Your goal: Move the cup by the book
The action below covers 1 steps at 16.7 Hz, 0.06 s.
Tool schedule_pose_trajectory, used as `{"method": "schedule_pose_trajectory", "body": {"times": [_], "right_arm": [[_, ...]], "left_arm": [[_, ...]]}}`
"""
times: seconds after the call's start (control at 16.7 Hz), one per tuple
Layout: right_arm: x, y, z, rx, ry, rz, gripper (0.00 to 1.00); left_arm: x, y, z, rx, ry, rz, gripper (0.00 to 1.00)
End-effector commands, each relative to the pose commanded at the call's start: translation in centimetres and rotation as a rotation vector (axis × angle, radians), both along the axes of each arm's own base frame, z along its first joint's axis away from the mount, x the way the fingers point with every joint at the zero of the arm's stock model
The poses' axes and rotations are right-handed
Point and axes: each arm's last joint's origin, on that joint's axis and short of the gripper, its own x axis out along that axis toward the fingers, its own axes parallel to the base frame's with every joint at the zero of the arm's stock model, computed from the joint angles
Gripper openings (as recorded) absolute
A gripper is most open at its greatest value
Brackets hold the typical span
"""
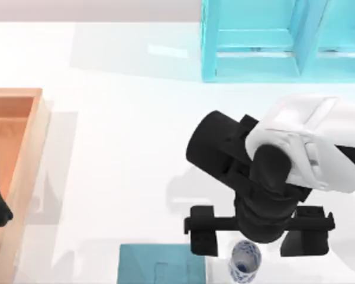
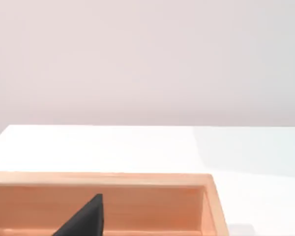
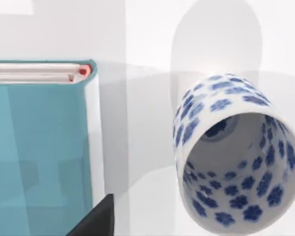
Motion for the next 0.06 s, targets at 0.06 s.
{"method": "schedule_pose_trajectory", "body": {"times": [0.06], "right_arm": [[0.0,0.0,0.0,0.0,0.0,0.0,1.0]], "left_arm": [[0.0,0.0,0.0,0.0,0.0,0.0,1.0]]}}
